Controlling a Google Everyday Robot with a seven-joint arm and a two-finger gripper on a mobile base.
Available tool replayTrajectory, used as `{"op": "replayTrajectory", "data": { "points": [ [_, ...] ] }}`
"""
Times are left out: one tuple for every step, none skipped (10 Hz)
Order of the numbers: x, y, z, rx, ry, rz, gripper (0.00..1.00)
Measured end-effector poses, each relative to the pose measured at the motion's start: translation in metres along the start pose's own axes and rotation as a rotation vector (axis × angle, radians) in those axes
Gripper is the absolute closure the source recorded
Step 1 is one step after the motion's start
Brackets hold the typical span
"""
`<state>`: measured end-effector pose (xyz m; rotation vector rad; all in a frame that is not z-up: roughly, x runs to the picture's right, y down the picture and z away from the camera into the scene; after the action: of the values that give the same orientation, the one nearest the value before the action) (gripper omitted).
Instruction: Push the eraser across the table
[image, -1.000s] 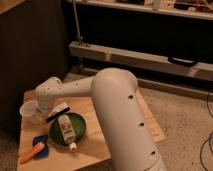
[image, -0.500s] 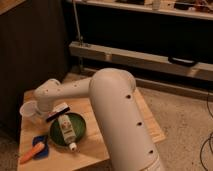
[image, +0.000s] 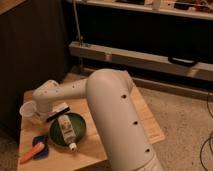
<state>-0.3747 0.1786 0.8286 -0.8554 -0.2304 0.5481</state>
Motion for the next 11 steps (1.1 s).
{"op": "replayTrajectory", "data": {
  "points": [
    [0.002, -0.003, 0.001, 0.004, 0.004, 0.002, 1.00],
    [0.004, -0.005, 0.001, 0.007, 0.006, 0.003, 1.00],
    [0.006, -0.011, 0.001, 0.015, 0.009, 0.012, 1.00],
    [0.007, -0.018, -0.001, 0.031, 0.010, 0.016, 1.00],
    [0.007, -0.022, -0.003, 0.040, 0.011, 0.022, 1.00],
    [0.007, -0.030, -0.005, 0.057, 0.011, 0.034, 1.00],
    [0.007, -0.037, -0.008, 0.074, 0.011, 0.045, 1.00],
    [0.006, -0.044, -0.011, 0.091, 0.010, 0.057, 1.00],
    [0.006, -0.058, -0.016, 0.117, 0.013, 0.077, 1.00],
    [0.007, -0.067, -0.019, 0.140, 0.024, 0.096, 1.00],
    [0.008, -0.078, -0.023, 0.174, 0.041, 0.121, 1.00]
  ]
}}
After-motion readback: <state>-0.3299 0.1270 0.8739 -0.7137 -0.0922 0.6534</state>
